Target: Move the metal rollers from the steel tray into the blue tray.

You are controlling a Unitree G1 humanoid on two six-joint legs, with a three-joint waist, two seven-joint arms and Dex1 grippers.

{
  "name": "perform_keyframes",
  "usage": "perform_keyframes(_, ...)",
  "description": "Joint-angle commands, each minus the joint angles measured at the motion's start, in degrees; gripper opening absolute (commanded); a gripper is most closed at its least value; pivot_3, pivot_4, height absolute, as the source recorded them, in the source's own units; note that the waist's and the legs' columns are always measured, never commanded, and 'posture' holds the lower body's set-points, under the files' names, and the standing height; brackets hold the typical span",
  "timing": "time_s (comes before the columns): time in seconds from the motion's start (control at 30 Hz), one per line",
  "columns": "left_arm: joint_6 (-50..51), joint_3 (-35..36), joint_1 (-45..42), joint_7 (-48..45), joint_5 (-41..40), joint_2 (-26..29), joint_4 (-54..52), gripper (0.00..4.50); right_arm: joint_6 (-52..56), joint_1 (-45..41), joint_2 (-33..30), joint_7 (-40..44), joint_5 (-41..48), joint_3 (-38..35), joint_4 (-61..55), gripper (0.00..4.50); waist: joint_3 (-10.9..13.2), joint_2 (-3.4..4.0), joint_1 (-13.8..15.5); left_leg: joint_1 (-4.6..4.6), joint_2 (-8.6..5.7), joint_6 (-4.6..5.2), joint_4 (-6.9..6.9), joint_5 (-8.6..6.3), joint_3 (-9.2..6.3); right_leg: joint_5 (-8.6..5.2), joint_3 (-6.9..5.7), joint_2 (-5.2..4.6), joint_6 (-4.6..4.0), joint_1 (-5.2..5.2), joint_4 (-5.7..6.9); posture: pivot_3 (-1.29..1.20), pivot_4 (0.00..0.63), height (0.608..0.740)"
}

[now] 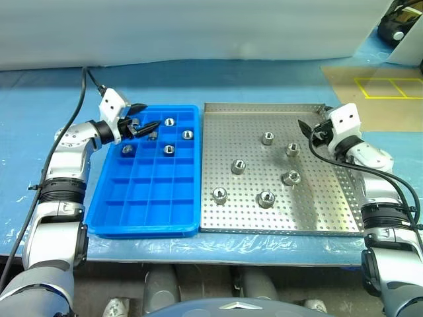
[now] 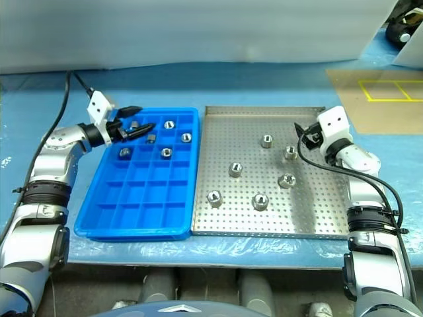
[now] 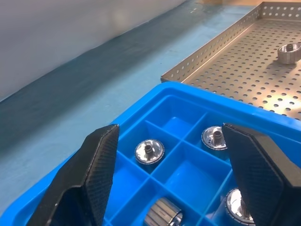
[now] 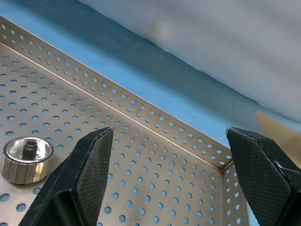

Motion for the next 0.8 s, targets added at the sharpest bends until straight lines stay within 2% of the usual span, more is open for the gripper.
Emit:
perform_keyframes(0.03, 4.37, -0.7, 1.85, -3.8, -3.75, -0.06, -6.62, 3.69, 8.26, 4.0, -0.17, 10.08, 8.58, 1.91, -11.84, 3.95, 0.0, 0.0, 0.1, 0.02, 0.01, 0.04, -0.01, -0.02, 0.0, 0.0, -0.01, 0.0, 0.0, 0.02, 0.0, -0.13, 0.15, 0.74)
perform_keyframes(0.13, 11.16, -1.61, 4.58, -9.59, -8.18, 1.09, -12.87, 3.69, 16.42, 6.79, -2.04, 15.85, 14.45, 2.54, -21.06, 3.95, 0.01, 0.02, 0.07, -0.01, 0.01, 0.11, -0.02, -0.07, 0.03, 0.0, -0.01, -0.01, 0.0, -0.01, -0.06, -0.13, 0.15, 0.74)
perform_keyframes(0.2, 12.0, -1.88, 5.01, -9.65, -7.95, 1.43, -13.77, 3.69, 19.31, 7.56, -3.32, 17.8, 15.58, 2.97, -24.39, 3.95, 0.02, 0.03, 0.13, -0.01, 0.02, 0.12, -0.03, -0.07, 0.03, 0.0, -0.01, -0.01, -0.01, 0.0, -0.1, -0.13, 0.15, 0.74)
perform_keyframes(0.53, 12.49, -2.08, 6.31, -8.49, -7.59, 0.86, -14.91, 3.69, 22.91, 7.89, -3.86, 17.21, 15.73, 2.83, -27.32, 3.95, 0.02, 0.03, 0.0, 0.09, 0.04, 0.06, -0.06, -0.04, 0.04, 0.0, -0.02, -0.02, -0.01, 0.1, -0.17, -0.13, 0.15, 0.74)
perform_keyframes(0.7, 18.26, -2.29, 1.84, -11.58, -12.14, 0.29, -16.94, 3.69, 23.05, 7.27, -3.87, 17.22, 15.2, 3.29, -27.01, 3.95, 0.02, 0.03, 0.11, 0.01, 0.03, 0.07, -0.1, -0.04, 0.04, 0.0, -0.02, -0.02, -0.01, 0.07, -0.24, -0.13, 0.15, 0.74)
perform_keyframes(0.8, 17.83, -7.16, -1.67, -16.58, -10.52, -0.18, -16.46, 3.69, 22.86, 6.54, -4.08, 18.03, 15.08, 4.12, -27.53, 3.95, 0.02, 0.03, 0.41, 0.01, 0.02, 0.07, -0.09, -0.04, 0.04, 0.0, -0.02, -0.04, -0.01, 0.08, -0.24, -0.14, 0.15, 0.74)
